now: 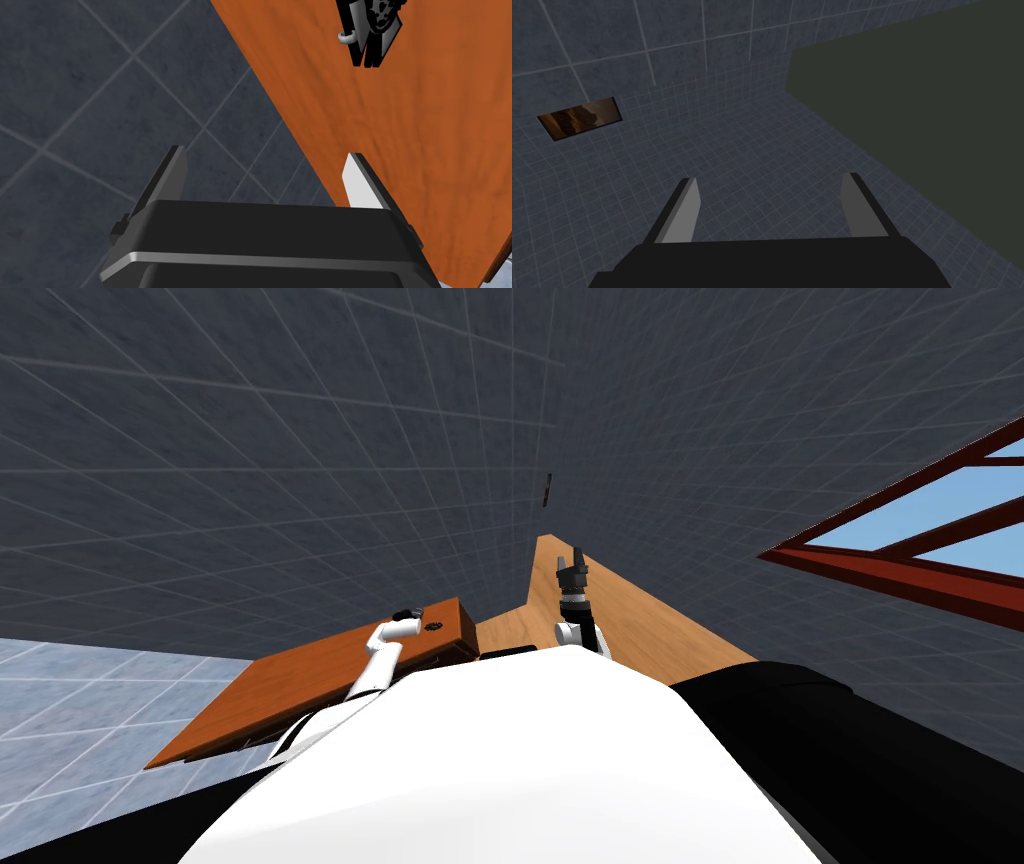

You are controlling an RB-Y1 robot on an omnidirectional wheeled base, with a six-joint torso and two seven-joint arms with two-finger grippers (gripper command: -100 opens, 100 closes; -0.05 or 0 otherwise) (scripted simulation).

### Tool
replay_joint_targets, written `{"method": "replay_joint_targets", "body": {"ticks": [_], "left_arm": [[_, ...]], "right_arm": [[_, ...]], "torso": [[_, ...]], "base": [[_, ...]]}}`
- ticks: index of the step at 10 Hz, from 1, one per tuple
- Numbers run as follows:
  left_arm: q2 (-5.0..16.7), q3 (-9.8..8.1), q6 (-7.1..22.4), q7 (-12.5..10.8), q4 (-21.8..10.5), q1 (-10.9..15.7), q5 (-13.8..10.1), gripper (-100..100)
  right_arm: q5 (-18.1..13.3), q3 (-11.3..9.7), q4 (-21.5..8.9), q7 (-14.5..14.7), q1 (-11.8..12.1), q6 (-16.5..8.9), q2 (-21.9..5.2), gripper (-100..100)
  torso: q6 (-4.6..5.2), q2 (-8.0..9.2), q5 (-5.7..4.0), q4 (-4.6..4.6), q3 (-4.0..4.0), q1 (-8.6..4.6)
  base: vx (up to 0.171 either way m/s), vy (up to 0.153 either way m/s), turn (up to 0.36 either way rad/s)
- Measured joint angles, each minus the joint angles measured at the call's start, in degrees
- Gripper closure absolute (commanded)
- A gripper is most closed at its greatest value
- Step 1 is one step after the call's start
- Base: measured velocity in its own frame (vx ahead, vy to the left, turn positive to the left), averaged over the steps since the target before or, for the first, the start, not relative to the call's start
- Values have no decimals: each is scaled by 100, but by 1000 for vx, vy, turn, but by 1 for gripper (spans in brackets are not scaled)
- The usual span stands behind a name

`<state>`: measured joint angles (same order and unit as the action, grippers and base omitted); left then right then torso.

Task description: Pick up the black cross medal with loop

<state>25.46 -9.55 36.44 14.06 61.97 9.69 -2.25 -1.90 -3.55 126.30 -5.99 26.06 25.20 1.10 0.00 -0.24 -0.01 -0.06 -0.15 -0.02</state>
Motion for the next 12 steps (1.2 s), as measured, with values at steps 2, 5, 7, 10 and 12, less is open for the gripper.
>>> {"method": "replay_joint_targets", "body": {"ticks": [2,5,7,10,12], "left_arm": [[64,-64,242,34,-378,206,-91,-100],[145,-166,649,77,-950,510,-233,-100],[170,-230,946,89,-1113,589,-318,-100],[220,-290,1139,134,-1592,779,-427,-100],[258,-363,1423,160,-1940,970,-544,-100]], "right_arm": [[0,0,0,0,0,0,0,0],[0,0,0,0,0,0,0,0],[0,0,0,0,0,0,0,0],[0,0,0,0,0,0,0,0],[0,0,0,0,0,0,0,0]], "torso": [[1,-2,1,-1,-1,2],[0,-11,1,-2,-6,7],[1,-5,0,0,-2,2],[0,7,1,2,4,6],[1,-12,2,-3,-7,10]], "base": [[60,-19,36],[76,-8,29],[57,-21,29],[55,-7,28],[87,2,18]]}}
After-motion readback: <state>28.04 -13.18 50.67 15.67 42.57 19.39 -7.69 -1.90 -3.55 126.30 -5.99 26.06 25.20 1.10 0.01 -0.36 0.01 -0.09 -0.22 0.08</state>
